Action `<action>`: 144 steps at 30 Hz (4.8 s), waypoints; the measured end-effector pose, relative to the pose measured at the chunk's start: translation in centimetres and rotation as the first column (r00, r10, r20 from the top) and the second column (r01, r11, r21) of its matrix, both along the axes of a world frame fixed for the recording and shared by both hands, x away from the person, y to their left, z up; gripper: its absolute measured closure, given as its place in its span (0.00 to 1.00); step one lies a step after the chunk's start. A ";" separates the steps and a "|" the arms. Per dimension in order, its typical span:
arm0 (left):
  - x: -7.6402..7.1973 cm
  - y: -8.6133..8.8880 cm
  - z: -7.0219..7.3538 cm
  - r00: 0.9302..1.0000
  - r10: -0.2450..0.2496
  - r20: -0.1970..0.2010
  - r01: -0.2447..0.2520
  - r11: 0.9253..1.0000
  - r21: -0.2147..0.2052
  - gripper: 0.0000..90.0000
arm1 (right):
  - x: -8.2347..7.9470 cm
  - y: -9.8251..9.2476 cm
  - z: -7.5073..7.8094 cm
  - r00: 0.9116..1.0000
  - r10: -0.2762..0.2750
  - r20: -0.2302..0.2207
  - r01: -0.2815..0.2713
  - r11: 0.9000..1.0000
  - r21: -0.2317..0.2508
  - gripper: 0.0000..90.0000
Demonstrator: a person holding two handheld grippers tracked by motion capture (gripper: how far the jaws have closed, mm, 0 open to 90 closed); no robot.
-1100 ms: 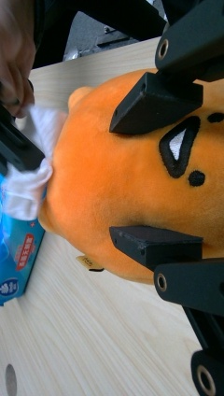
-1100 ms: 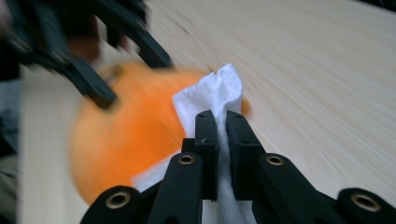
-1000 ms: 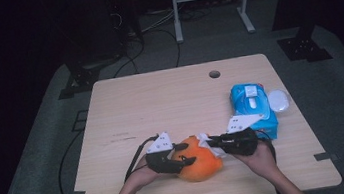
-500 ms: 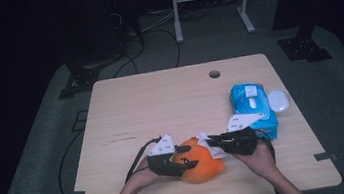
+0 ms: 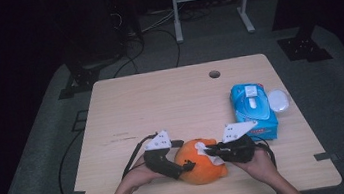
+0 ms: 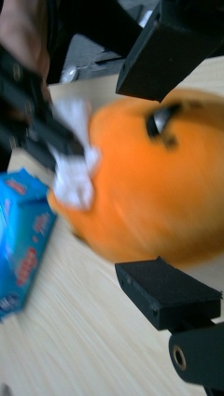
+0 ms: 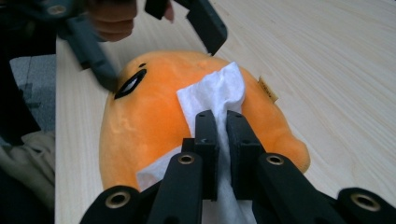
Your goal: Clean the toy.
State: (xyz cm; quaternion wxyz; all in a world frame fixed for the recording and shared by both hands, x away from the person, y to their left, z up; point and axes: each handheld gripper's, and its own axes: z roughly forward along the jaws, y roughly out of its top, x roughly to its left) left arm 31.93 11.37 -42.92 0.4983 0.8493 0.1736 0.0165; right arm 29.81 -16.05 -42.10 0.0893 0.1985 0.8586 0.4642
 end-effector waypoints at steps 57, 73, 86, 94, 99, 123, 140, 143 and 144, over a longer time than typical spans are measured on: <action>0.0 -1.0 -0.5 0.995 0.034 0.093 -0.030 0.999 -0.044 0.32 | -0.1 0.8 1.4 0.998 -0.021 0.053 0.019 0.999 0.045 0.93; -1.6 -1.9 -0.1 0.968 -0.050 0.245 0.041 0.998 0.040 0.40 | -0.4 0.8 2.4 0.994 -0.034 0.106 0.029 0.999 0.044 0.93; -0.6 -1.4 -0.1 0.993 -0.012 0.118 0.015 1.000 -0.025 0.32 | -0.2 -0.3 1.8 0.994 -0.074 0.085 0.072 0.997 0.036 0.93; -2.0 -2.4 0.3 0.972 -0.073 0.223 0.066 0.997 0.039 0.39 | -1.9 2.6 2.6 0.992 0.030 0.121 -0.036 0.998 0.044 0.93; -1.6 -1.9 -0.1 0.978 -0.062 0.201 0.057 0.998 0.028 0.40 | -1.1 1.7 2.6 0.993 -0.003 0.118 -0.003 0.999 0.045 0.93; -0.6 -0.8 -0.6 0.990 -0.019 0.141 0.020 1.000 -0.003 0.37 | -0.1 -1.0 1.6 0.996 -0.052 0.076 0.049 0.998 0.032 0.93; -0.8 -0.8 -0.9 0.990 -0.033 0.135 0.034 0.999 -0.001 0.37 | -1.0 0.9 1.9 0.993 -0.016 0.114 0.015 1.000 0.010 0.93; -0.7 -0.7 -0.8 0.991 -0.033 0.130 0.033 0.999 0.003 0.37 | -0.5 -0.5 1.8 0.994 -0.057 0.098 0.055 0.998 0.020 0.93; -0.7 -0.7 -0.8 0.992 -0.033 0.126 0.033 0.999 0.002 0.38 | -0.4 -0.9 1.8 0.993 -0.067 0.096 0.065 0.998 0.023 0.93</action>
